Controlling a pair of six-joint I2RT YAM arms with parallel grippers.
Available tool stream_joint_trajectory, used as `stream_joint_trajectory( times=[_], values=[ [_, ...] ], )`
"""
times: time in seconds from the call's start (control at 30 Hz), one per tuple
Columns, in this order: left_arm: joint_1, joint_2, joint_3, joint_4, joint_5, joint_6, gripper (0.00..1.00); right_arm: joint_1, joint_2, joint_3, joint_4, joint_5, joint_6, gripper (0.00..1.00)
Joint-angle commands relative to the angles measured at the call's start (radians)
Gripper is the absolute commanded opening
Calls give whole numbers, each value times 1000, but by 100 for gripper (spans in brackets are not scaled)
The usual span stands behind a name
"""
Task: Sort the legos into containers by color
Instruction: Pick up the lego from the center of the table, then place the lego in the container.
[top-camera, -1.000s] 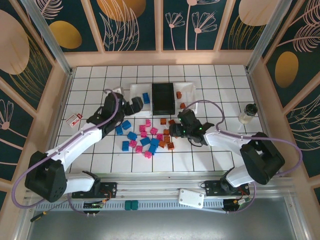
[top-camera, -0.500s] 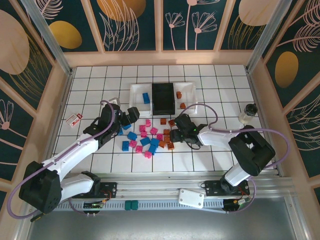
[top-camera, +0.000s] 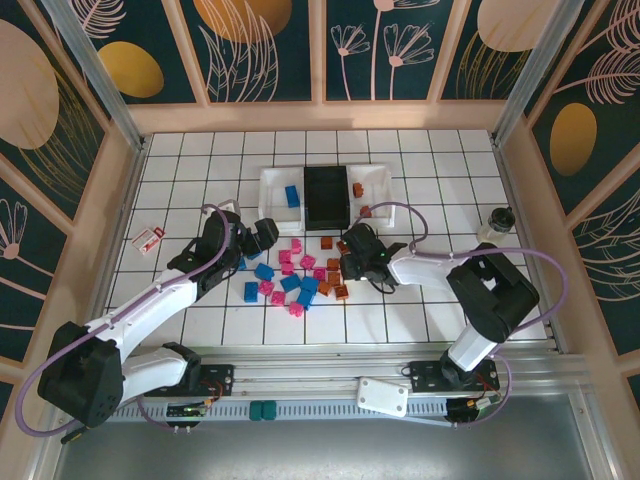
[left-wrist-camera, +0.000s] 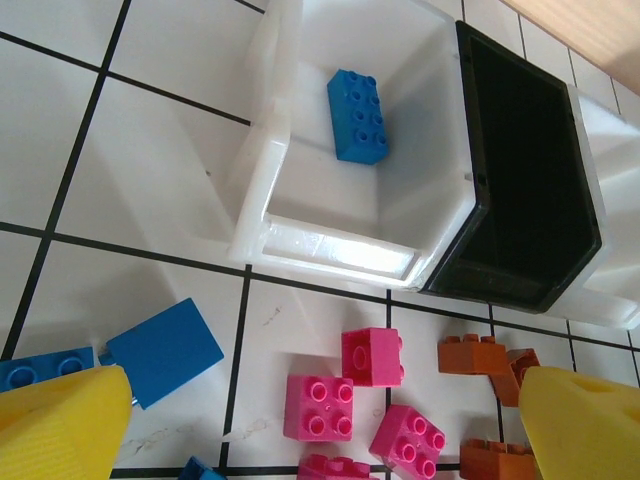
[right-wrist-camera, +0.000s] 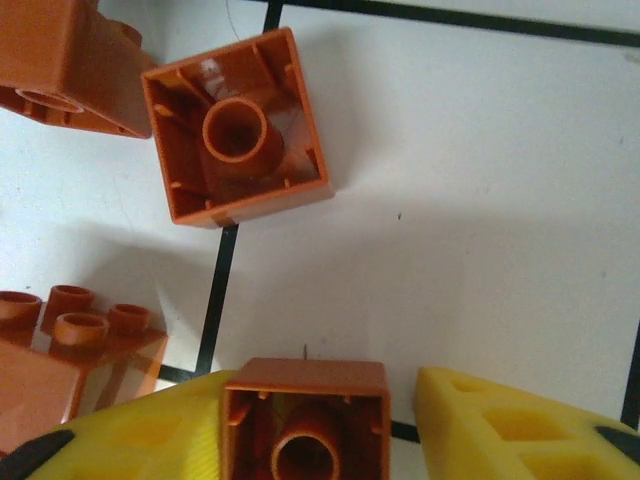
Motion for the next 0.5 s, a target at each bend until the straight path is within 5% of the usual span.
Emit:
stream_joint_trajectory(
  times=[0.0, 0.27, 0.47],
  values=[
    [-4, -13, -13, 14, 7, -12, 98, 8, 14, 8, 20, 2, -20, 42],
    [-4, -33, -18, -31, -25, -3, 98, -18, -183, 27, -21, 58, -41, 30],
    [-4, -53, -38, -65, -81, -25, 98, -163, -169, 173, -11, 32, -60, 30]
  ],
)
